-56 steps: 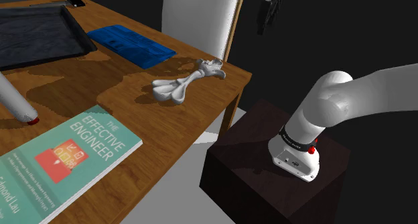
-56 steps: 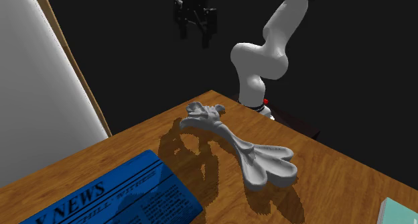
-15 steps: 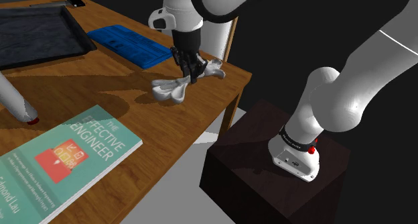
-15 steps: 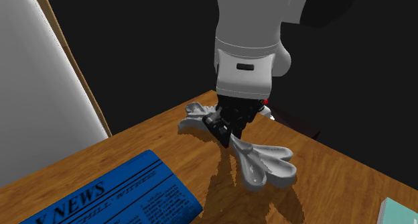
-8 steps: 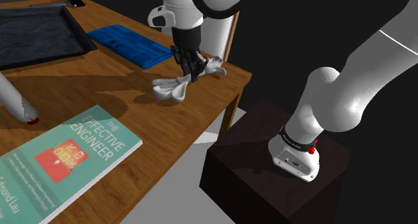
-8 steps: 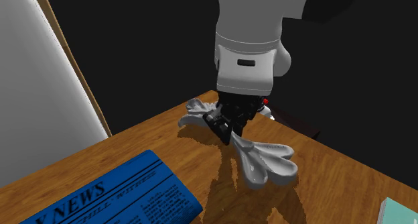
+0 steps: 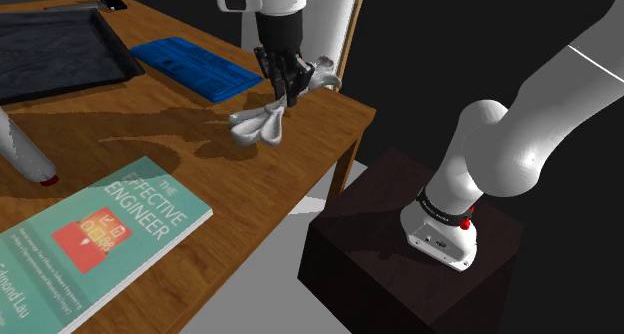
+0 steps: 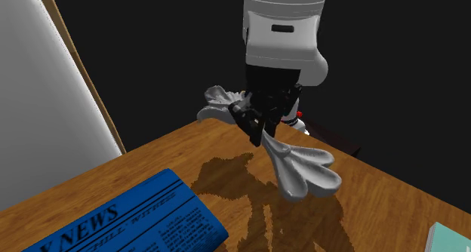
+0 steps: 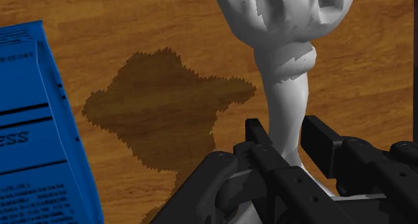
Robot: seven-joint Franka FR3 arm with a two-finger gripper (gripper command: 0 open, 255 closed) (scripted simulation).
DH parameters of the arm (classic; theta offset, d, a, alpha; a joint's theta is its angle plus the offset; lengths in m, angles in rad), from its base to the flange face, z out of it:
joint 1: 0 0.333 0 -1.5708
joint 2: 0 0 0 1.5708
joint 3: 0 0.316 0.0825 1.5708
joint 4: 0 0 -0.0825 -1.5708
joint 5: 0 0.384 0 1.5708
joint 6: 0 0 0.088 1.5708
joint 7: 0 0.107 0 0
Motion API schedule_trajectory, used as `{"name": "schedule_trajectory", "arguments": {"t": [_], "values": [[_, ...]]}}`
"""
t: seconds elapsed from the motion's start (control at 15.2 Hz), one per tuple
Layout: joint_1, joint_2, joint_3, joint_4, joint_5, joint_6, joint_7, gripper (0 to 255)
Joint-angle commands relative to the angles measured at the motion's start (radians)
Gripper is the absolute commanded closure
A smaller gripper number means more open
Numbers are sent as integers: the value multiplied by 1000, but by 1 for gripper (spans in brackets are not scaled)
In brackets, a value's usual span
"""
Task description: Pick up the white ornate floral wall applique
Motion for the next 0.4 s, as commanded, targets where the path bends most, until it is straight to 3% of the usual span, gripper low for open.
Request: {"name": "schedule_trajectory", "arguments": {"t": [0.0,0.33], "values": [[0,-1,-1,27,0,-28,-1,255],[-1,-2,-1,68,0,-70,-3,255]]}}
